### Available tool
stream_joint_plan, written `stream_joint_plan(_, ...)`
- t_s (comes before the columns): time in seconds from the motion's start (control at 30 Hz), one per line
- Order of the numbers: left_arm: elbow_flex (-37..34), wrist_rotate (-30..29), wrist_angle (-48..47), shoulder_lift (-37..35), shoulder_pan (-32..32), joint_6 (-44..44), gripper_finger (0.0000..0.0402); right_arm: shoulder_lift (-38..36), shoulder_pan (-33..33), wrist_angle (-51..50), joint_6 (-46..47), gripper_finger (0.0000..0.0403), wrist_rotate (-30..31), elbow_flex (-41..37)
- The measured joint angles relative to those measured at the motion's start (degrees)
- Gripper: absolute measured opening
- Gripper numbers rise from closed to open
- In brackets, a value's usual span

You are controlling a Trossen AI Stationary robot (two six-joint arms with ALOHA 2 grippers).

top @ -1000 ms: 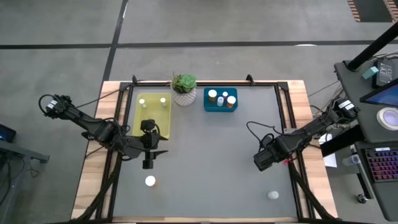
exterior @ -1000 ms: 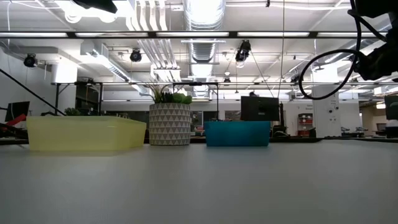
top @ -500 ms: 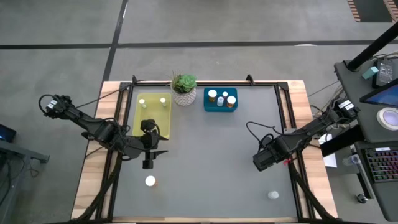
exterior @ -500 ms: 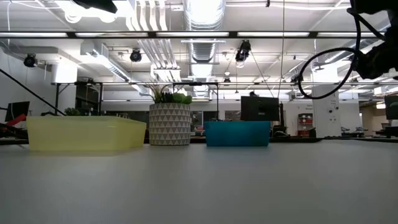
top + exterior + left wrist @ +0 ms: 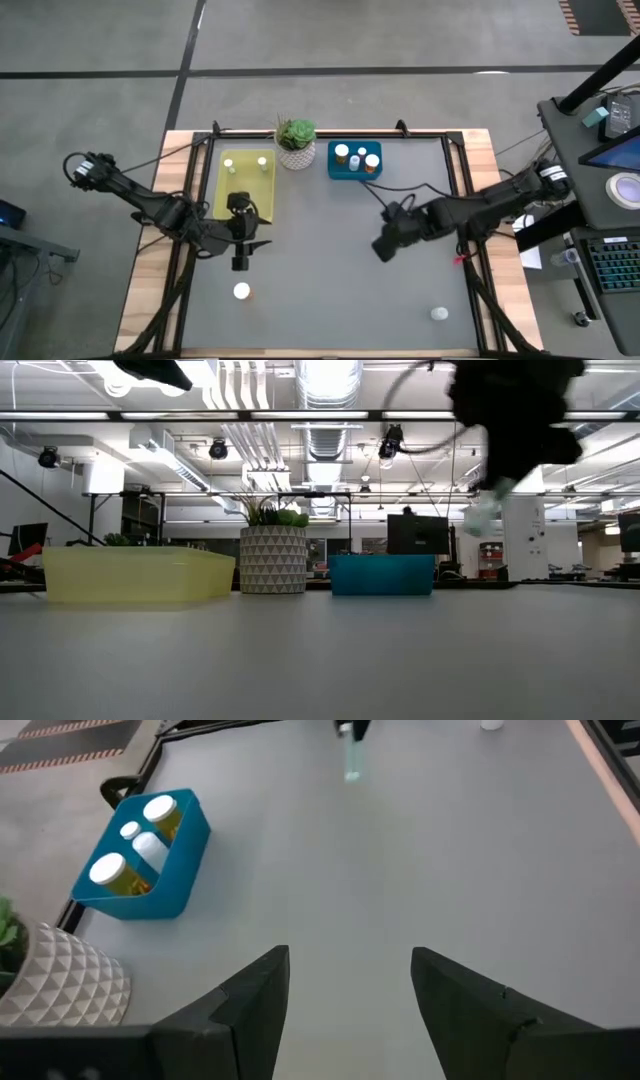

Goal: Pick and place medicine bottles into bin by pill shape (circle, oval)
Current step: Put the blue tablet bottle into the yellow bin

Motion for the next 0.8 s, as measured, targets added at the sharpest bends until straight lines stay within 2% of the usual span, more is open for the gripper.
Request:
stream_joint_plan(0.1, -3.4, -0.1, 5.6, 0.0, 0.0, 1.5, 0.0196, 3.6, -2.8, 4.7, -9.9, 0.0110, 2.2, 3.7)
stream_joint_plan(0.4, -12.1, -1.2, 17.4, 0.5, 1.3, 2.5, 0.0196, 18.2, -9.0, 14.6, -34.4, 0.0111, 2.4, 16.6)
stream_joint_plan(0.63, -17.1, -1.1, 24.0, 0.9, 3.8, 2.4, 0.0196, 28.8, -11.5, 15.9, -45.3, 0.0111, 2.3, 28.2)
stream_joint_plan(0.8, -19.8, -1.1, 26.7, 0.9, 6.5, 2.5, 0.0196, 33.8, -12.2, 15.8, -51.1, 0.0111, 1.9, 35.8)
